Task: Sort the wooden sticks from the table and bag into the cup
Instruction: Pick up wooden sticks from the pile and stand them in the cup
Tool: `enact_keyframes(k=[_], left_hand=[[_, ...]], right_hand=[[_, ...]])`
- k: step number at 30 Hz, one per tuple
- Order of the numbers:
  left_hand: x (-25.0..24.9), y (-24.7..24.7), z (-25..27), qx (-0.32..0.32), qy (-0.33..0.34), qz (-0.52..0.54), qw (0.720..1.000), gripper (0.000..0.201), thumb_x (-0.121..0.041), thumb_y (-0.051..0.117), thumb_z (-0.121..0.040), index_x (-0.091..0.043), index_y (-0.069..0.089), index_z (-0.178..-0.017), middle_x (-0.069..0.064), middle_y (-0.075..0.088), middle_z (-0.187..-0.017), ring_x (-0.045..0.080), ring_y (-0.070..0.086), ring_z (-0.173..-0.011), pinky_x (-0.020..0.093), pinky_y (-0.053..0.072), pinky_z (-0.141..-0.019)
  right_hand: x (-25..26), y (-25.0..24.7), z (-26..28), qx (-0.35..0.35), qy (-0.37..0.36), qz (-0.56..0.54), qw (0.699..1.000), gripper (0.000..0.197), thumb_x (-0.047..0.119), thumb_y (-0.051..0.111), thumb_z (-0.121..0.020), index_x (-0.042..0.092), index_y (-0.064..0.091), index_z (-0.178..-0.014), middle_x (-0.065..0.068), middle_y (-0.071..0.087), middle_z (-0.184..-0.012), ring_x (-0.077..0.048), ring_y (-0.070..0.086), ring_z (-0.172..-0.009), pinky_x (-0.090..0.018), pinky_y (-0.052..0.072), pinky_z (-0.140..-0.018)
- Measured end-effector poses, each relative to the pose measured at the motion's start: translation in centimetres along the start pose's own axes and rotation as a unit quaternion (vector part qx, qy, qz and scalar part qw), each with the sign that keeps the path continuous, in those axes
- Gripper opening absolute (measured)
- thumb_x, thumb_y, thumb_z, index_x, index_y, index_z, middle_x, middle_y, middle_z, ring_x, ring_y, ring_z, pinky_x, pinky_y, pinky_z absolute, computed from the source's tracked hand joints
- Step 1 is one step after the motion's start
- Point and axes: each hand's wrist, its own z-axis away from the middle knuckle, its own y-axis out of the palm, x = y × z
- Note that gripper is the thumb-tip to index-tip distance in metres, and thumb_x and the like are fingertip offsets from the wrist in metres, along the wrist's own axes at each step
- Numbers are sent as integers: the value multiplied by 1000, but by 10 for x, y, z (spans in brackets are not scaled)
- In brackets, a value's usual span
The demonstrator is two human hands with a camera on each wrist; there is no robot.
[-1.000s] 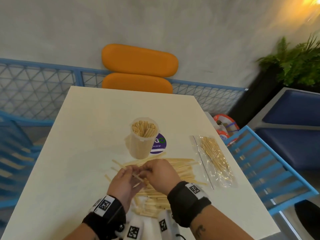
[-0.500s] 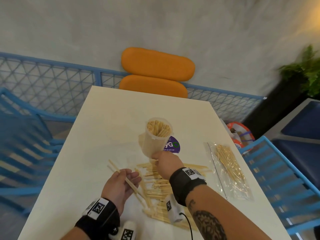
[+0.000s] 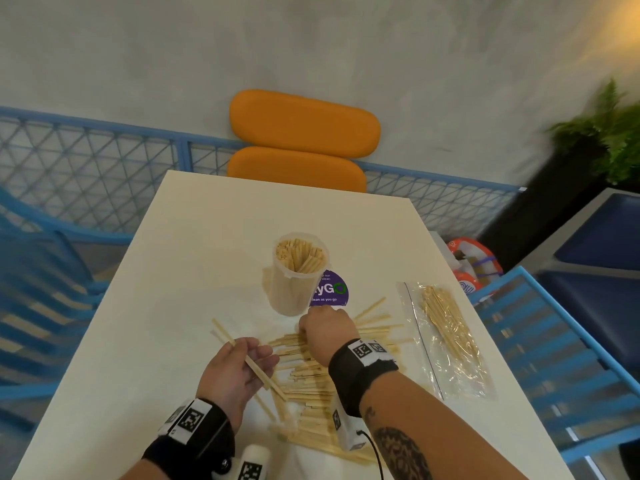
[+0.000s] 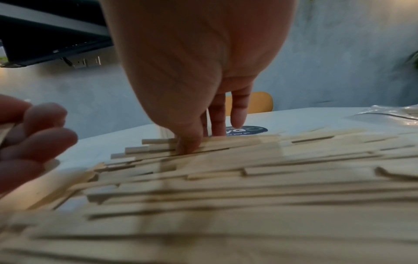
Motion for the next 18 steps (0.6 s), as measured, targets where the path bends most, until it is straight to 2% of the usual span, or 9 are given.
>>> enact_keyframes(k=[4,7,9,11,13,14,16,18], left_hand=[[1,4,-1,10,10,-2,1000,27,-23,40,-108,-5,59,-100,17,70,-88,36,71,-84,48,55,-87],[0,7,0,22,17,-3,1000,27,-23,40,-108,-5,59,-101,15,66,-82,33,67,-77,50,55,-88],[-2,13,2,38,26,-13,999,27,-23,40,-108,-4,59,-104,14,66,-82,31,65,-73,49,55,-85],[-4,23,4,61,39,-35,997,29,-24,40,-108,-4,61,-106,15,70,-87,31,67,-77,48,55,-85],[-6,37,9,91,49,-62,993,30,-24,41,-108,-5,64,-108,15,74,-96,31,70,-86,47,56,-86],[-7,45,12,108,53,-75,990,30,-24,41,-108,-6,66,-108,14,75,-100,30,71,-89,47,56,-87],[-7,62,18,144,63,-98,983,30,-24,43,-107,-9,68,-108,10,76,-101,27,72,-93,45,55,-88],[-6,75,24,177,75,-124,974,31,-26,45,-107,-9,70,-105,7,77,-94,23,71,-84,42,52,-85]], right_hand=[[-11,-4,10,-38,3,-51,998,25,9,52,-92,21,68,-107,-2,61,-107,-26,56,-104,-39,43,-89],[-18,-14,21,-91,45,-170,980,17,17,54,-96,23,69,-97,3,63,-98,-21,59,-98,-35,47,-87],[-24,-25,33,-133,83,-309,938,15,21,58,-97,20,72,-96,5,68,-95,-16,61,-91,-32,51,-84],[-28,-37,46,-170,108,-442,874,13,22,63,-96,20,72,-87,10,69,-80,-6,61,-78,-23,49,-75],[-28,-47,59,-182,119,-524,824,24,20,65,-94,24,64,-71,16,60,-60,1,52,-59,-17,42,-62],[-27,-48,64,-181,123,-550,806,28,19,65,-94,24,61,-66,17,56,-55,1,48,-54,-15,40,-59],[-23,-49,69,-177,131,-598,771,24,16,66,-93,17,65,-69,10,61,-61,-3,51,-59,-17,45,-61],[-19,-47,71,-174,136,-645,731,15,15,66,-93,4,70,-82,-11,70,-79,-12,59,-70,-29,53,-70]])
